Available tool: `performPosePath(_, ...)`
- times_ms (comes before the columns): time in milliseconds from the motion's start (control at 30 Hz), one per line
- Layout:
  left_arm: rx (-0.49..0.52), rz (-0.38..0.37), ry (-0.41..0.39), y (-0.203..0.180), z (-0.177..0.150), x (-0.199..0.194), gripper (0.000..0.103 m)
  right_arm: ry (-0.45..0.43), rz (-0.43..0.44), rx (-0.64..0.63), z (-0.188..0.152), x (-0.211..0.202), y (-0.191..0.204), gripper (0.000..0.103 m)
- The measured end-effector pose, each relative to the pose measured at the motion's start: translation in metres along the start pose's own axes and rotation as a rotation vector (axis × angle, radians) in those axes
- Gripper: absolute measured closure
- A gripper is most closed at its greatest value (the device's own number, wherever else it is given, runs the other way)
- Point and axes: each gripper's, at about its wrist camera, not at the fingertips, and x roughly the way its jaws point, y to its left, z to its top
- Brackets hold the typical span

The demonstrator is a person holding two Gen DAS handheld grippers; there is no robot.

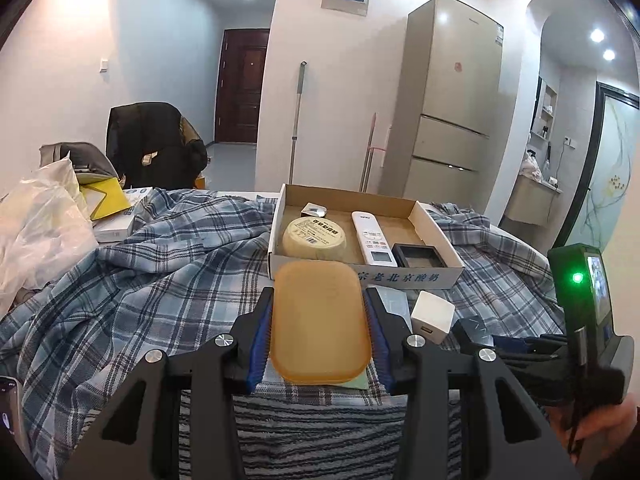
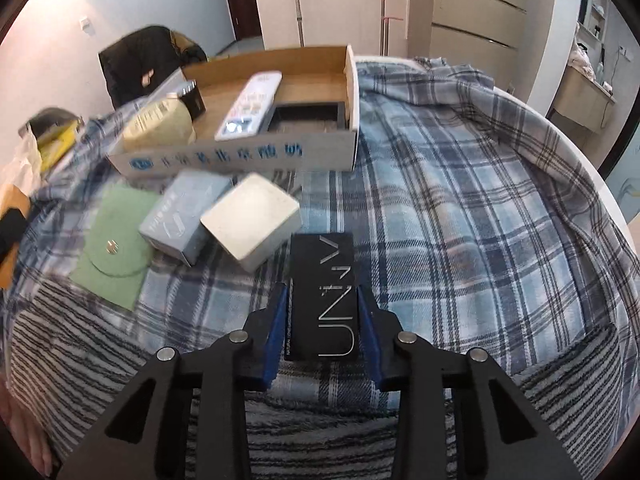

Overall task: Organize rigid objects
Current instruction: 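Lift the orange case with the left gripper while the right grasps and lifts the black box, then lower the orange case toward the box while the right lowers the black box in and opens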

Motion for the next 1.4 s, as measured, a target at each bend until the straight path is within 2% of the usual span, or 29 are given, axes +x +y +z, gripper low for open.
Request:
performPosePath(267, 0.001, 0.002, -0.012, 0.000, 0.001, -0.002, 0.058, -0.027, 0.000, 0.011, -0.001, -0.004, -0.003, 0.071)
performPosePath(333, 0.000, -0.003, -0.025, 0.000, 0.002, -0.004, 0.058, -0.116, -0.013, 0.014, -0.004, -0.021, -0.003, 0.071)
performPosePath(400, 0.003, -0.003, -0.033, 0.000, 0.003, -0.005, 0.058, -0.258, -0.025, -0.013, -0.009, -0.046, 0.002, 0.071)
performPosePath(467, 0.015, 0.022, -0.052, -0.003, 0.007, -0.009, 0.058, -0.358, 0.000, -0.043, -0.014, -0.063, 0.007, 0.071)
performPosePath(600, -0.009, -0.029, -0.081, -0.004, 0.020, -0.032, 0.058, -0.430, 0.004, -0.034, -0.017, -0.080, 0.004, 0.071)
performPosePath(767, 0.018, -0.031, -0.126, -0.013, 0.041, -0.068, 0.058, -0.479, 0.017, -0.011, -0.013, -0.109, -0.004, 0.071)
performPosePath(933, 0.050, -0.024, -0.150, -0.024, 0.068, -0.087, 0.058, -0.518, 0.023, -0.017, -0.002, -0.151, -0.012, 0.071)
performPosePath(1033, 0.133, 0.032, -0.238, -0.036, 0.090, -0.097, 0.058, -0.472, -0.036, -0.034, 0.012, -0.170, -0.007, 0.071)
performPosePath(1067, 0.137, 0.032, -0.250, -0.038, 0.098, -0.100, 0.058, -0.463, -0.017, -0.032, 0.015, -0.176, -0.007, 0.071)
performPosePath(1133, 0.113, -0.010, -0.259, -0.038, 0.119, -0.104, 0.058, -0.472, 0.079, -0.021, 0.023, -0.191, -0.009, 0.071)
performPosePath(1167, 0.090, -0.028, -0.262, -0.038, 0.131, -0.106, 0.058, -0.484, 0.101, -0.019, 0.028, -0.198, -0.009, 0.071)
performPosePath(1267, 0.060, -0.038, -0.253, -0.043, 0.159, -0.106, 0.058, -0.557, 0.075, -0.006, 0.048, -0.223, -0.009, 0.071)
performPosePath(1400, 0.031, -0.051, -0.289, -0.051, 0.186, -0.108, 0.058, -0.641, 0.082, 0.015, 0.079, -0.247, -0.010, 0.071)
